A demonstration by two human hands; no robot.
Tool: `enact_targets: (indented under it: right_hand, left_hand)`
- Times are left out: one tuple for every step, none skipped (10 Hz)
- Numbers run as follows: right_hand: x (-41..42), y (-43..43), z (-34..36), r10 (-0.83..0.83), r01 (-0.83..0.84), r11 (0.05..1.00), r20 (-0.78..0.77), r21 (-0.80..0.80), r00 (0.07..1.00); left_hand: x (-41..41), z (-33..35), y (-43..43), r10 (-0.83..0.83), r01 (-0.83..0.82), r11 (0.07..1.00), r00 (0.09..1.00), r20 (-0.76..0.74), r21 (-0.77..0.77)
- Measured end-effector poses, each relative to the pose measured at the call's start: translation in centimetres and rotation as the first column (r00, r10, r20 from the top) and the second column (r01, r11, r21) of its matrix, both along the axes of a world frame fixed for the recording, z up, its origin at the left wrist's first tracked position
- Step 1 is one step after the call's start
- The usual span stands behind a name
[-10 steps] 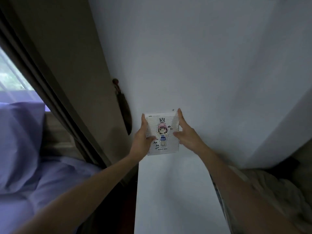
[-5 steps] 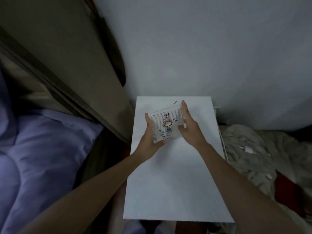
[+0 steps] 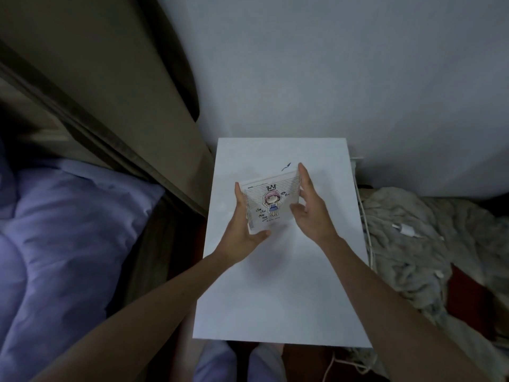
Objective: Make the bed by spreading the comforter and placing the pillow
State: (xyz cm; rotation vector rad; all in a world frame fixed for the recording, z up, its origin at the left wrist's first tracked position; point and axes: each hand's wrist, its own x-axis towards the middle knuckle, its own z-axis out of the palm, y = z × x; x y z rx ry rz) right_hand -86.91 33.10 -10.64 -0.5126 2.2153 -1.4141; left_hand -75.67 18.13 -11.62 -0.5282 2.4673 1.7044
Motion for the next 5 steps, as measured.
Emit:
enact_targets:
  right_hand:
    - [0.6, 0.4, -0.2, 0.014, -0.014, 1.000, -0.027, 0.000, 1.000]
    - [0.8, 0.7, -0.3, 0.046, -0.044, 0.998, -0.056, 0.034, 0.997]
    - [0.1, 1.1, -0.6, 0.097, -0.094, 0.994, -0.066, 0.049, 0.993]
    - [-0.2, 1.3, -0.1, 0.107, -0.104, 0.994, -0.074, 0.039, 0.992]
    - [0.1, 1.6, 1.2, 0.042, -0.033, 0.998, -0.196, 0.052, 0.980]
  left_hand:
    - [0.7, -0.2, 0.5, 0.015, -0.015, 1.000, 1.000, 0.005, -0.026]
    - [0.9, -0.2, 0.7, 0.018, -0.018, 0.999, 1.000, 0.005, -0.029]
    - [0.7, 0.5, 1.2, 0.053, -0.054, 0.998, 0.998, -0.025, -0.045]
    - [0.6, 1.3, 0.9, 0.073, -0.073, 0.994, 0.997, -0.011, -0.079]
    - [1.2, 3.1, -0.6, 0.055, -0.045, 0.974, 0.998, 0.039, -0.223]
